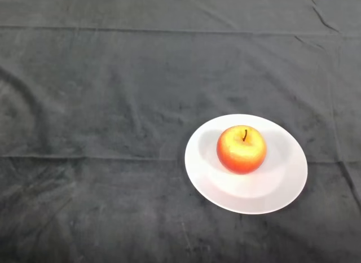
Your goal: Move the apple to the plate
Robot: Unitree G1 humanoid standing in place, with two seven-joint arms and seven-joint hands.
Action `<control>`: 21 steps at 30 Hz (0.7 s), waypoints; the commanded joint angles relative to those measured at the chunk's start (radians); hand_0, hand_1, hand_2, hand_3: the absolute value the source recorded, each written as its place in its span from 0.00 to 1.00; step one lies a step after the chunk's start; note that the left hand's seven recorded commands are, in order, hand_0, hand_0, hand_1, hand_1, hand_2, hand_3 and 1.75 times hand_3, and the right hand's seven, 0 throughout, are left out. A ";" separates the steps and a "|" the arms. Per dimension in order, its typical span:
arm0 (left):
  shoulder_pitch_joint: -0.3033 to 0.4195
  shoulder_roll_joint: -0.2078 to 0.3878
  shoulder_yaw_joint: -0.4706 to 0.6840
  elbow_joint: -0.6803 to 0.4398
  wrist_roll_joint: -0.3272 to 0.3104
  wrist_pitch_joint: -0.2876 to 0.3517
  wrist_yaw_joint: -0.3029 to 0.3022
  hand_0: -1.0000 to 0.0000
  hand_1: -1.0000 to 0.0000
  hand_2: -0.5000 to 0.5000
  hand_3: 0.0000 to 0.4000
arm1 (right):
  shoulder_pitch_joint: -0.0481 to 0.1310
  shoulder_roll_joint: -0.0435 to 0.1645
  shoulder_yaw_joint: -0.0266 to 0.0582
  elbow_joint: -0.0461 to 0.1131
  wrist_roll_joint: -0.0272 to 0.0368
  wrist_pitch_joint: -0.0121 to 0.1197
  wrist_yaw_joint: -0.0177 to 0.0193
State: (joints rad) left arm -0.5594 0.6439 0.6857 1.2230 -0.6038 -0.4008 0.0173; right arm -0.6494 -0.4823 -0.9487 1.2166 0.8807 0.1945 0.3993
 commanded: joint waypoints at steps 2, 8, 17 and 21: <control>0.014 0.029 0.001 -0.002 0.016 -0.026 0.019 1.00 1.00 0.50 0.00 | -0.008 -0.021 -0.0039 0.003 0.0182 -0.010 0.0059; 0.014 0.024 -0.012 -0.010 0.038 -0.033 0.038 1.00 1.00 0.50 0.00 | -0.008 -0.021 -0.0039 0.003 0.0181 -0.010 0.0059; 0.016 0.019 -0.030 -0.019 0.069 -0.038 0.055 1.00 1.00 0.50 0.00 | -0.007 -0.021 -0.0037 0.002 0.0180 -0.010 0.0058; 0.017 0.017 -0.038 -0.022 0.082 -0.039 0.060 1.00 1.00 0.50 0.00 | -0.007 -0.020 -0.0037 0.002 0.0179 -0.010 0.0057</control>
State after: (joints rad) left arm -0.5594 0.6436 0.6516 1.2227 -0.5443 -0.4151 0.0700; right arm -0.6494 -0.4823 -0.9486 1.2167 0.8806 0.1945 0.3993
